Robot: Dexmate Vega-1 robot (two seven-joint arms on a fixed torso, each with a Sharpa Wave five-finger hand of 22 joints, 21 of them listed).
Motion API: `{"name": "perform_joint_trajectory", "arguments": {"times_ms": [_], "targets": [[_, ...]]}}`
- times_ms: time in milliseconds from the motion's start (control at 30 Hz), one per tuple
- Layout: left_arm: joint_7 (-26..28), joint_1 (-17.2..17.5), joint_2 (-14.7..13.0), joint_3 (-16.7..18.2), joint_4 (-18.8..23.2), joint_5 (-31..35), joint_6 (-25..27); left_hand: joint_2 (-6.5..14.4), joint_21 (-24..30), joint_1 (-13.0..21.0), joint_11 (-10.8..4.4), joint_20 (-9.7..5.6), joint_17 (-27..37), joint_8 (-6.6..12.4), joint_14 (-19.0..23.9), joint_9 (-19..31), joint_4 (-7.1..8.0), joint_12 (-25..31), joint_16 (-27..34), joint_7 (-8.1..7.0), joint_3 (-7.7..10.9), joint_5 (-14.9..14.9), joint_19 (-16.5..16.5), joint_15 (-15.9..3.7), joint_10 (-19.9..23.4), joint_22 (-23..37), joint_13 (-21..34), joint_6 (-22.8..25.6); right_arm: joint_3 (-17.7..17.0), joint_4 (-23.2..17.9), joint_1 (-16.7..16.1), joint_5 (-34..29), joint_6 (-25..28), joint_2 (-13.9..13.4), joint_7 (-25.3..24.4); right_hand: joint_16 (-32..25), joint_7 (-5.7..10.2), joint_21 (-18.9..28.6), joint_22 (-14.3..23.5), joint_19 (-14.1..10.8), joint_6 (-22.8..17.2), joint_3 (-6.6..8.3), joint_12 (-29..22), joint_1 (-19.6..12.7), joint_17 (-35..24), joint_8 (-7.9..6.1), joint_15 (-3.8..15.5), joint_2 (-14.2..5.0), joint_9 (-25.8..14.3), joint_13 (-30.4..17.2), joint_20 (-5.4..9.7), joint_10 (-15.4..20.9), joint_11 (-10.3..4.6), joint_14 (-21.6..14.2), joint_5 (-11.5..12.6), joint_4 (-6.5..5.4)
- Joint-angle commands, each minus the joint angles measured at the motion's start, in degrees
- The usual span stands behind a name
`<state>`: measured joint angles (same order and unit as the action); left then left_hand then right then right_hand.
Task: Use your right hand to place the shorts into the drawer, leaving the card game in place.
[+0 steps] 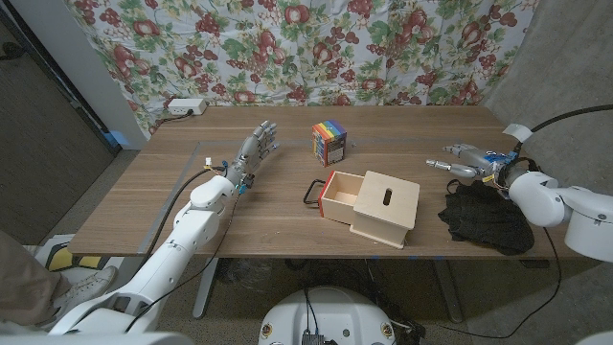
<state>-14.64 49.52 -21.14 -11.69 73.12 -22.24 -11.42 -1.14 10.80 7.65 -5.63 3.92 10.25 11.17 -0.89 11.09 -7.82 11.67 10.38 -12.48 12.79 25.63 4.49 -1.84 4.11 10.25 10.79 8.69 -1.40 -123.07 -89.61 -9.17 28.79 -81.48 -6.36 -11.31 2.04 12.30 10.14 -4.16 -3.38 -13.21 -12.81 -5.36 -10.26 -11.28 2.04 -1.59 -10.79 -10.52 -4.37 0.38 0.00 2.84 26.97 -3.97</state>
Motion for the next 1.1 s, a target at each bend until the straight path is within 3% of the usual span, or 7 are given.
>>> {"name": "perform_joint_trajectory", "arguments": {"times_ms": [33, 567, 1100], "targets": [[-0.46, 0.02, 0.03, -0.02, -0.33, -0.22, -0.36, -0.11, 0.19, 0.29, -0.22, -0.02, 0.25, 0.45, -0.29, 0.12, 0.11, -0.04, 0.23, -0.11, 0.16, -0.05, -0.15, -0.6, -0.15, 0.17, 0.24, 0.16, -4.06, -0.61, -3.78, -3.98, 0.87, 3.63, 2.05, 0.14, -0.22, -0.11, 0.02, -0.59, -0.17, -0.46, -0.11, 0.03, -0.31, -0.04, -0.12, 0.13, -0.21, -0.33, -0.13, 0.26, 0.02, -0.03, 0.6, 0.06], [-0.34, -0.21, -0.61, -0.11, 0.81, 0.06, 0.54, -0.09, 0.35, 0.28, -0.12, -0.23, 0.25, 0.45, -0.27, 0.11, 0.14, 0.0, 0.33, -0.11, 0.15, -0.1, 0.02, -0.56, -0.11, 0.17, 0.24, 0.24, -8.04, 0.26, -6.68, -8.04, -1.03, 8.81, 5.02, 0.18, -0.3, -0.22, 0.02, -0.82, -0.07, -0.68, -0.15, 0.13, -0.27, -0.01, -0.17, 0.23, -0.21, -0.33, 0.0, 0.47, -0.02, -0.32, 0.94, 0.04], [-0.36, -1.02, -0.4, -0.37, 0.27, 0.32, -0.16, -0.1, 0.42, 0.3, 0.04, -1.05, 0.24, 0.49, -0.47, 0.11, 0.15, 0.03, 0.33, -0.1, 0.14, -0.13, 0.04, -0.85, -0.06, 0.15, 0.24, 0.47, -9.27, -0.34, -8.01, -11.21, -0.77, 13.06, 6.23, 0.27, -0.38, -0.2, 0.01, -1.44, 0.18, -0.77, -0.1, -0.03, -0.22, 0.05, -0.21, 0.17, -0.22, -0.33, -0.09, 0.48, 0.22, -0.54, 1.35, 0.13]]}}
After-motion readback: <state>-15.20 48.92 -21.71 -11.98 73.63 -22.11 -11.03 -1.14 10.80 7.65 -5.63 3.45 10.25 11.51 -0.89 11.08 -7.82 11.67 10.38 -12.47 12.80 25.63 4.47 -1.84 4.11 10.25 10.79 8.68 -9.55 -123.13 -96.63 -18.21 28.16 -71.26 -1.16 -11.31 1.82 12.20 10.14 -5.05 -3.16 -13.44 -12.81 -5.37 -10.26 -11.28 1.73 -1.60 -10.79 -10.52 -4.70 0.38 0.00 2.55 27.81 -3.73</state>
